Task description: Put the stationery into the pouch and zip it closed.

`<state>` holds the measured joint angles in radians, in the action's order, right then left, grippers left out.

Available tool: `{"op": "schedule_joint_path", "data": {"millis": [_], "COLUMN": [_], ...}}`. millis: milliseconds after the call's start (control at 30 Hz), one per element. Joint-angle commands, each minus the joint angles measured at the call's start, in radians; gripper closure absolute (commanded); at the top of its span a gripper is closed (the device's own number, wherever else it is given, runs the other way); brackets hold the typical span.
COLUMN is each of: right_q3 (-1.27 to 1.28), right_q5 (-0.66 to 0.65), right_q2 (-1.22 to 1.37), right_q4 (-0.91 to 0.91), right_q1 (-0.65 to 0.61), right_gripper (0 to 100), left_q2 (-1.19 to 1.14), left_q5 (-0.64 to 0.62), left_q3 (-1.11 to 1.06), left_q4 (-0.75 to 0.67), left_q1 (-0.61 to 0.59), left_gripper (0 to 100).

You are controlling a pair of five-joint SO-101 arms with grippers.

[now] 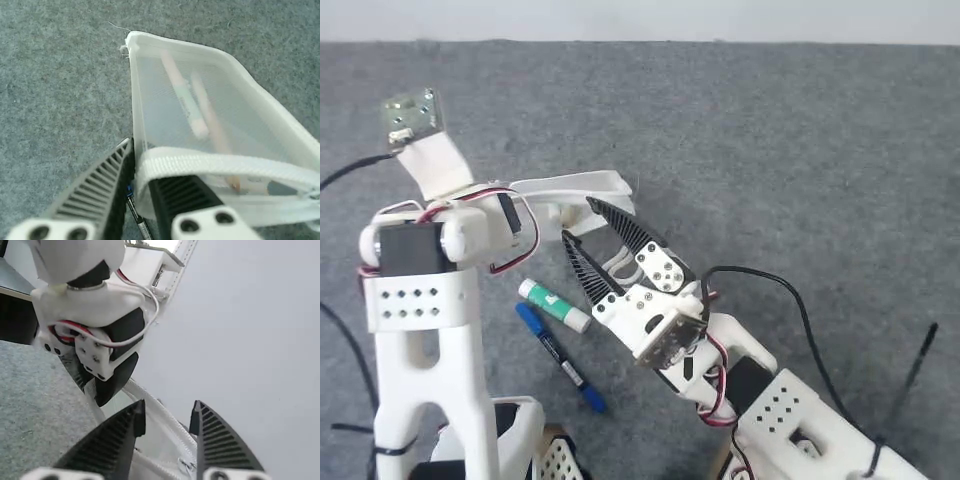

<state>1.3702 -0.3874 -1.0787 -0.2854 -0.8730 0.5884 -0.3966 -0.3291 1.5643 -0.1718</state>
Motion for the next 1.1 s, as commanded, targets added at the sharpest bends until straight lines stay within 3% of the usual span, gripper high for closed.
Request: {"op": "schedule_joint_path", "data": {"millis": [0, 100, 333, 467, 600, 1067], "right_q3": [-0.008, -0.006, -0.077, -0.152, -0.172, -0.172], "right_q5": [-0.011, -0.006, 0.206, 0.284, 0.318, 0.322], "right_q2": [-0.073, -0.159, -0.386, -0.420, -0.420, -0.418], "right_q4": [-0.008, 0.087, 0.421, 0.613, 0.694, 0.880], "right_q1": [-0.005, -0.005, 0.059, 0.097, 0.099, 0.099], "right_gripper": [88.3, 88.3, 88.2, 88.2, 88.2, 88.2], "left_q2": [0.012, 0.012, 0.012, 0.012, 0.012, 0.014], "left_q5": [-0.008, -0.008, -0.008, -0.008, -0.008, -0.057], "left_q3": [0.005, 0.005, 0.005, 0.005, 0.007, 0.070], "left_q4": [-0.032, -0.032, -0.032, -0.032, -0.032, -0.066], "left_q1": [-0.003, -0.006, -0.008, -0.008, -0.011, -0.347], "left_gripper": [99, 99, 99, 99, 99, 99]}}
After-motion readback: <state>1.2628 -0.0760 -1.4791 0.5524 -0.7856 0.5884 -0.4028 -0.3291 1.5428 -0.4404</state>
